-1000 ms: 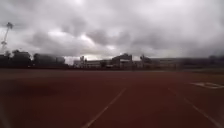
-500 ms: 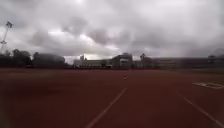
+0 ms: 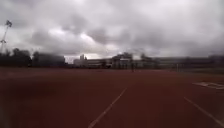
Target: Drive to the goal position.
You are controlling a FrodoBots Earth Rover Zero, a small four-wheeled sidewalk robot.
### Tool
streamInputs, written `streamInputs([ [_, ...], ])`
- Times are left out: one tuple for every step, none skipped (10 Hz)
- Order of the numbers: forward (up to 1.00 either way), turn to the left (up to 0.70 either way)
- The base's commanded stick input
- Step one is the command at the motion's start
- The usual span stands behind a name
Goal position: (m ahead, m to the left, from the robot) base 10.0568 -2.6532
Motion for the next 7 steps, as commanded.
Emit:
streamInputs([
  [0.20,0.00],
  [0.20,0.00],
  [0.20,0.00],
  [0.20,0.00],
  [0.20,0.00],
  [0.20,0.00],
  [0.20,0.00],
])
